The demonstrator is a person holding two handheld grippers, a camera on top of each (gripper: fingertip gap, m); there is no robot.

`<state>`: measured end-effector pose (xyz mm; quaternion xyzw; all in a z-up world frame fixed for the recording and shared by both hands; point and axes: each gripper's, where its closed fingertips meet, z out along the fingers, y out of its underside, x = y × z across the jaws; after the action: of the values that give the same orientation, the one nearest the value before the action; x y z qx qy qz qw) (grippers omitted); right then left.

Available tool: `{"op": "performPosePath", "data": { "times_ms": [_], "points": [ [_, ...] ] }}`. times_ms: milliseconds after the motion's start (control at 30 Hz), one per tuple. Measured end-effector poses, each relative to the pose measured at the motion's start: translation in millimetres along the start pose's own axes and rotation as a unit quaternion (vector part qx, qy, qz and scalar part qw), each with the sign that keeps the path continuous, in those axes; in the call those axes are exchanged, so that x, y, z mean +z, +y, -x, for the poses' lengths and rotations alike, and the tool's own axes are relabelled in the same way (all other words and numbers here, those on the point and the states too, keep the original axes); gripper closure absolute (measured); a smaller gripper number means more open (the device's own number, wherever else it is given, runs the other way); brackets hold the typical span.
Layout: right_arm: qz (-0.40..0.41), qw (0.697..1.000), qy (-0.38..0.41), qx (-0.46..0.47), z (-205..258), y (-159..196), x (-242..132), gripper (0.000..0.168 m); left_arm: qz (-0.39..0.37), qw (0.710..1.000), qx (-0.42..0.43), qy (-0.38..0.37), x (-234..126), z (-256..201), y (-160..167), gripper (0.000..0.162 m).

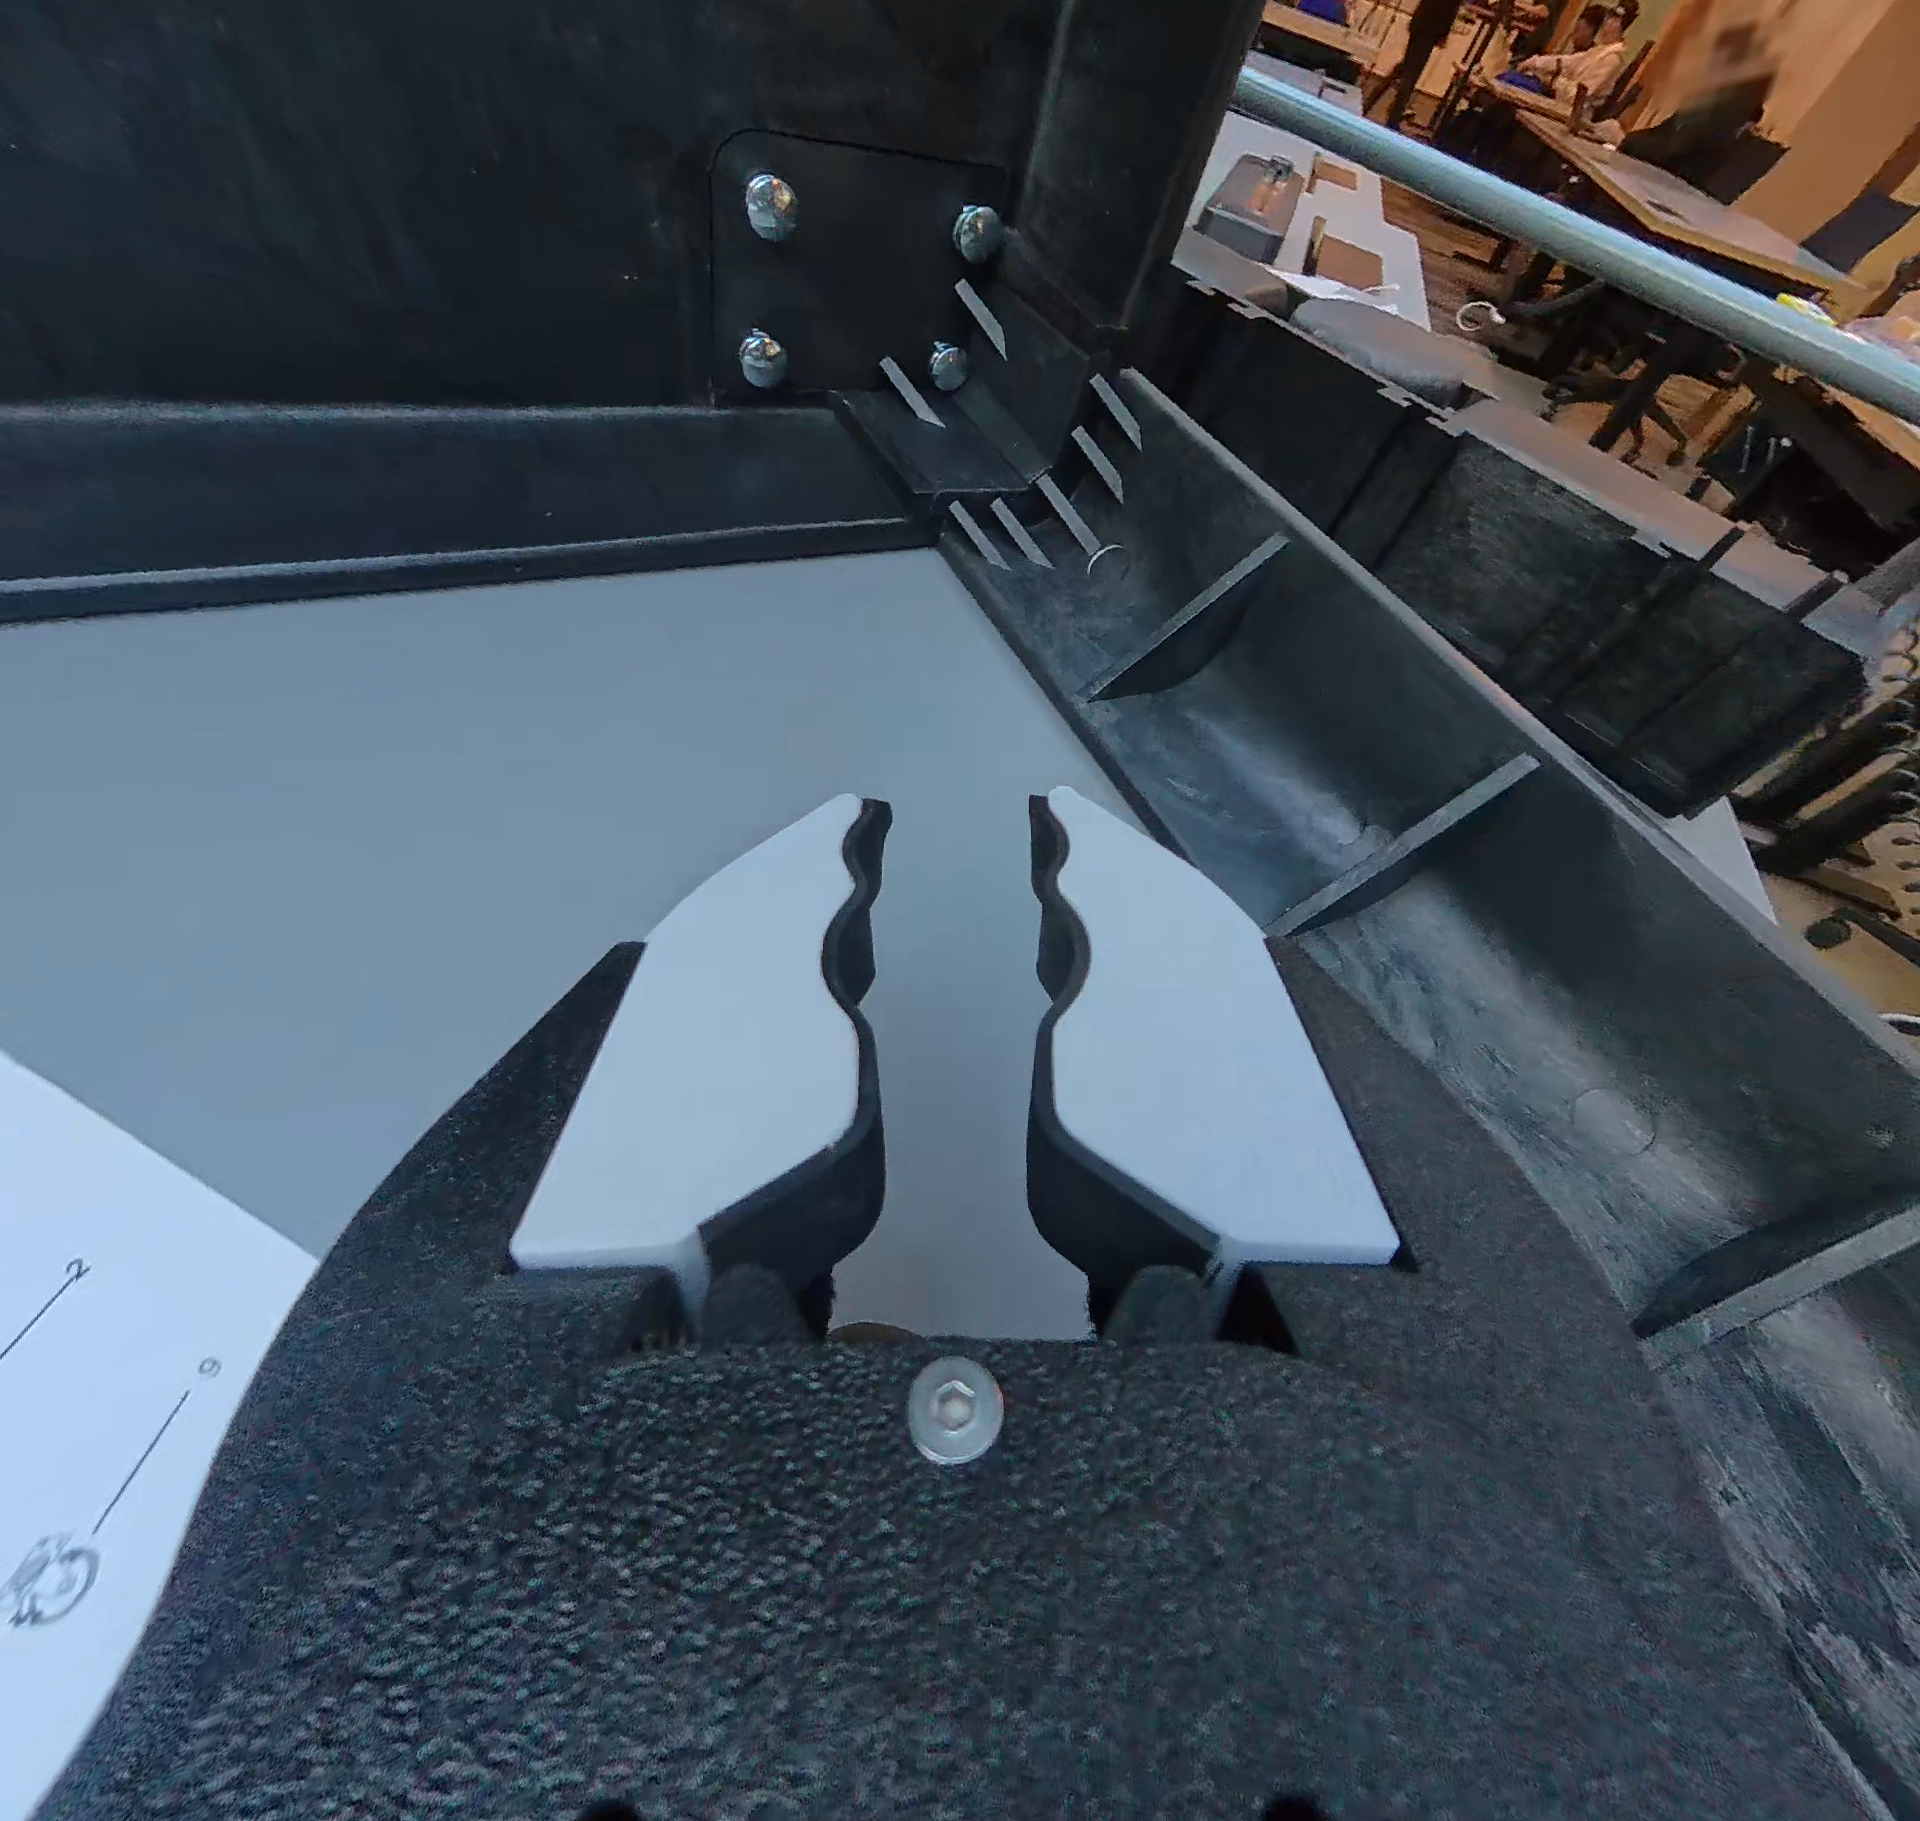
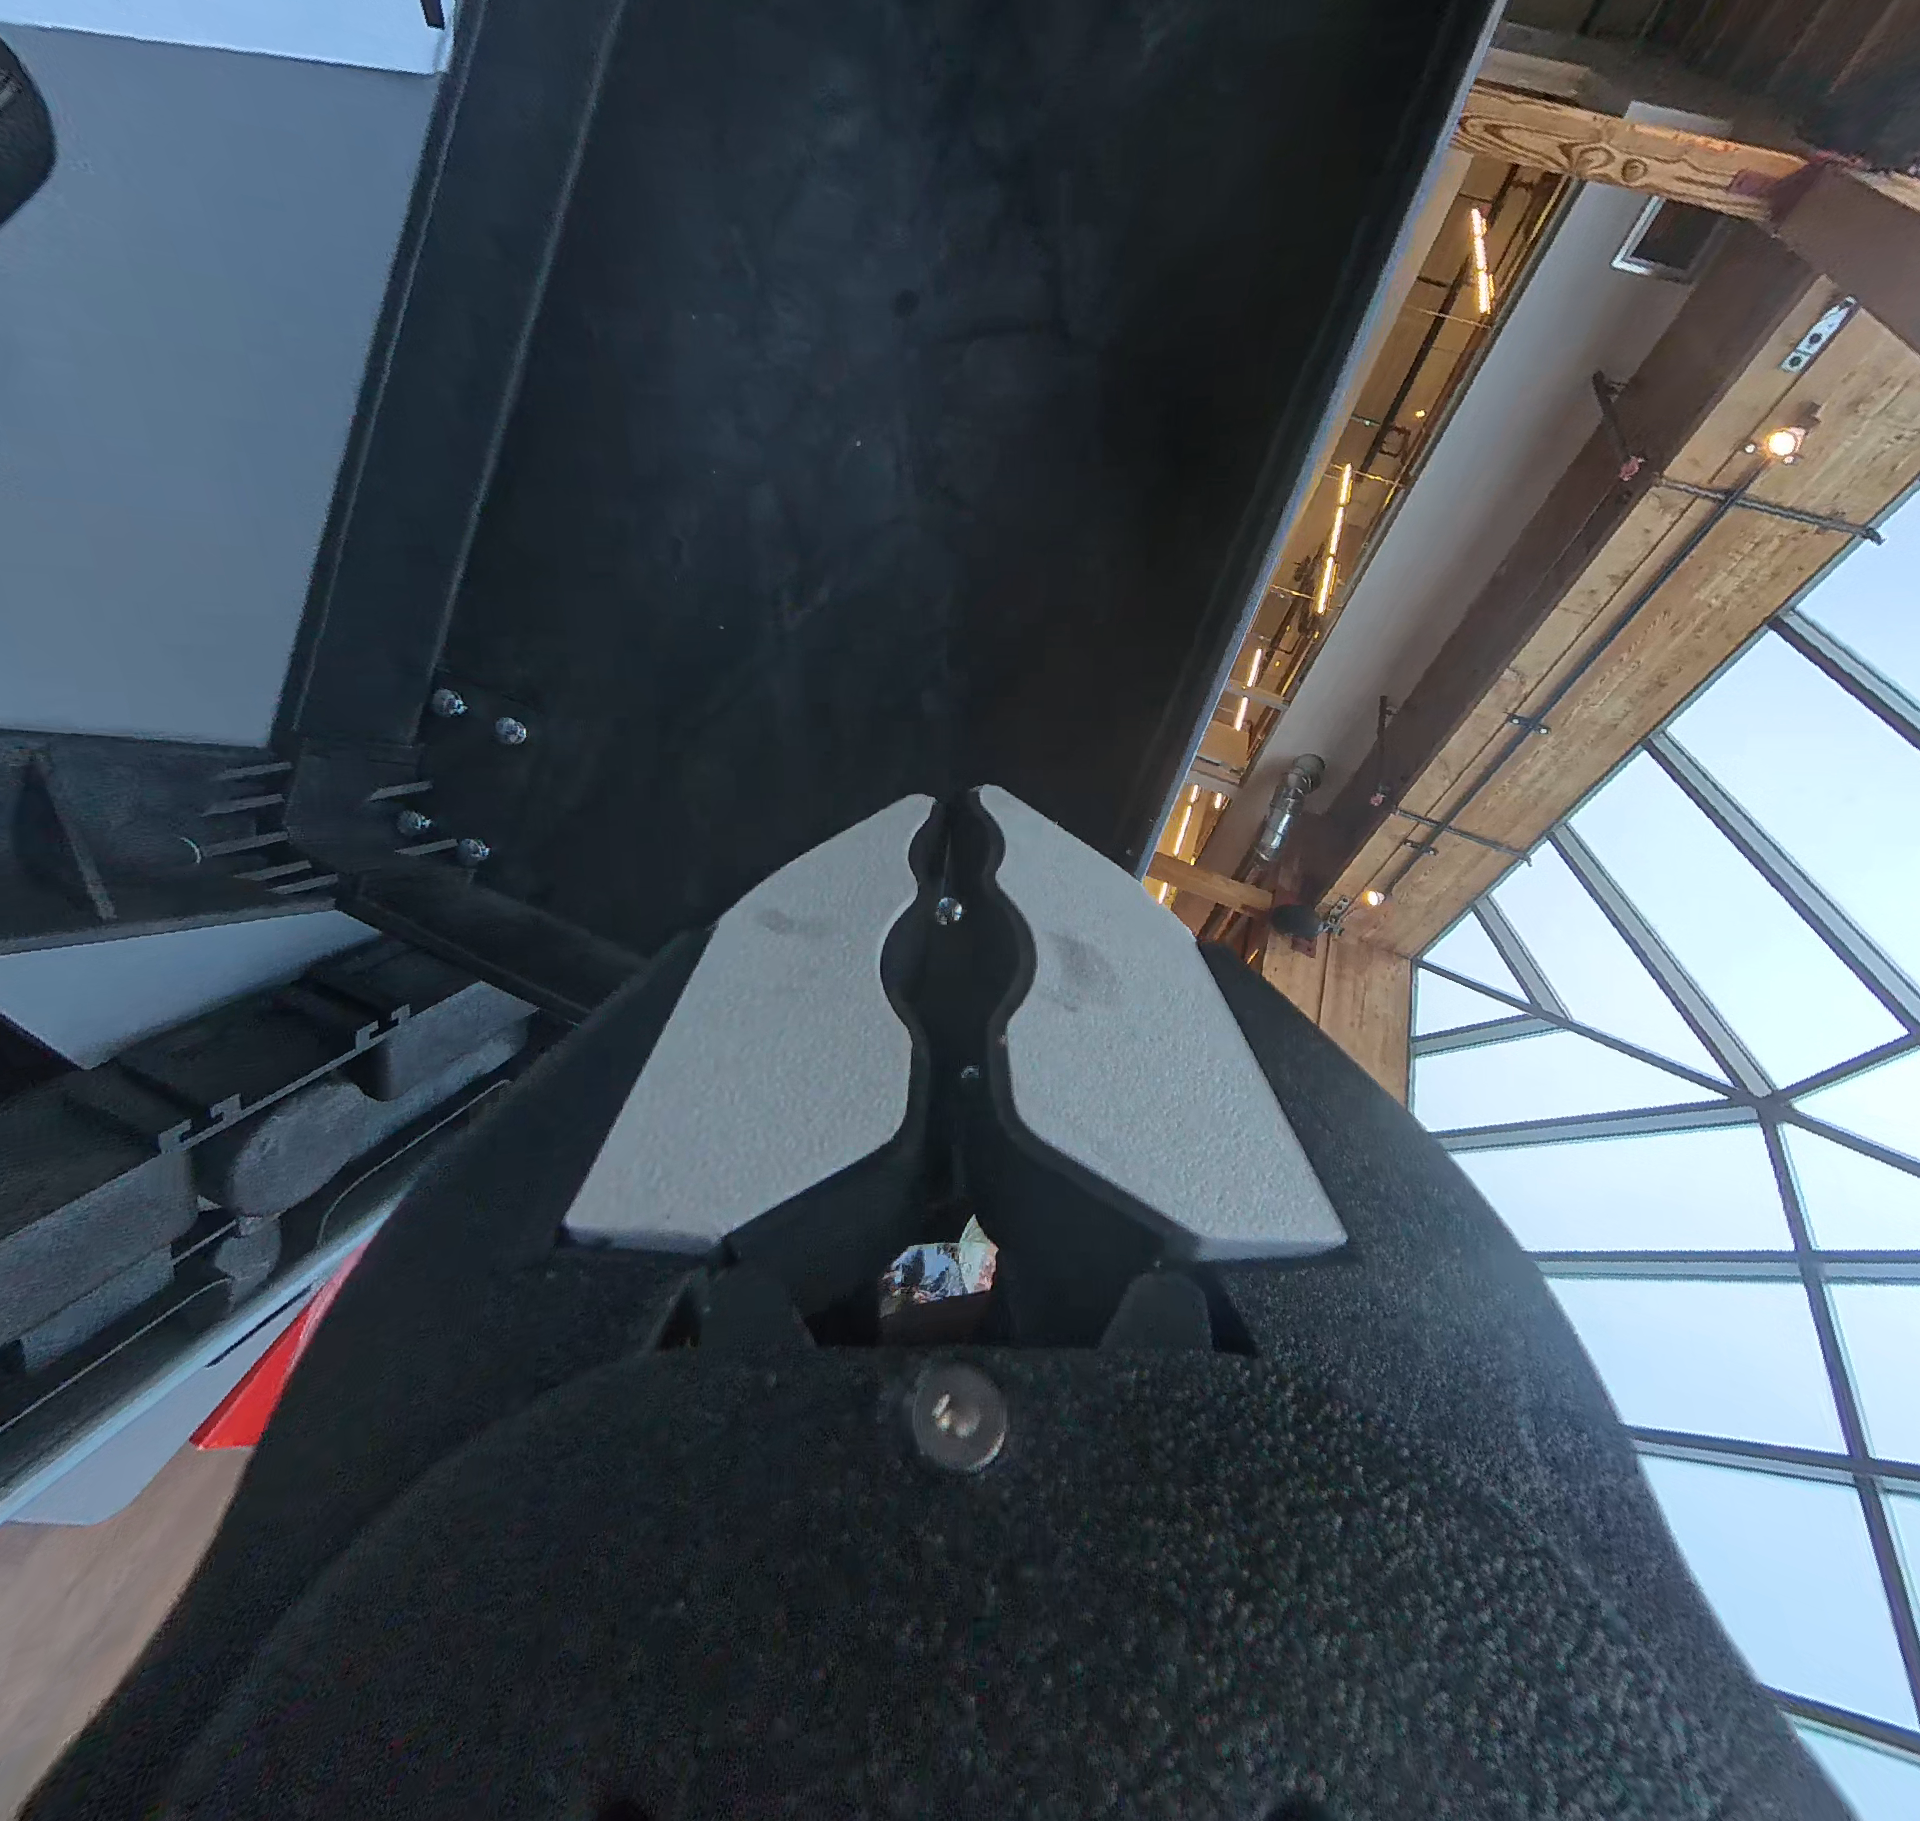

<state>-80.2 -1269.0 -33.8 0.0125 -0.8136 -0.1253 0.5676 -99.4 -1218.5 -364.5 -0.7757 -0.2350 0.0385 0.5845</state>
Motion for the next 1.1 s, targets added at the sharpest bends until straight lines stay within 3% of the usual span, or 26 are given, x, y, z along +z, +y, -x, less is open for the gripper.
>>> {"op": "performPosePath", "data": {
  "times_ms": [33, 200, 467, 767, 867, 967, 1100],
  "points": [
    [-0.004, 1.000, 0.002, 0.002, -1, -1, -2, 0.164, -0.002, 1.000, -0.001, -0.010, -3, 1, 1, 0.134],
    [-0.015, 1.000, 0.006, 0.014, -4, -3, -4, 0.164, -0.013, 0.998, 0.008, -0.062, -11, 4, 2, 0.134],
    [-0.030, 0.999, 0.011, 0.019, -6, -7, -7, 0.164, 0.040, 0.997, -0.001, -0.070, -12, 0, 16, 0.132],
    [-0.080, 0.995, 0.032, 0.044, -14, -18, -20, 0.164, 0.007, 0.985, -0.050, -0.166, -77, -8, 33, 0.130],
    [-0.085, 0.993, 0.045, 0.068, -20, -16, -24, 0.164, 0.016, 0.985, -0.064, -0.161, -87, -14, 36, 0.130],
    [-0.093, 0.990, 0.058, 0.084, -25, -15, -28, 0.164, 0.001, 0.986, -0.041, -0.162, -91, -14, 18, 0.129],
    [-0.090, 0.990, 0.062, 0.086, -25, -14, -29, 0.164, -0.055, 0.988, -0.015, -0.144, -82, -9, -43, 0.129]
  ]
}}
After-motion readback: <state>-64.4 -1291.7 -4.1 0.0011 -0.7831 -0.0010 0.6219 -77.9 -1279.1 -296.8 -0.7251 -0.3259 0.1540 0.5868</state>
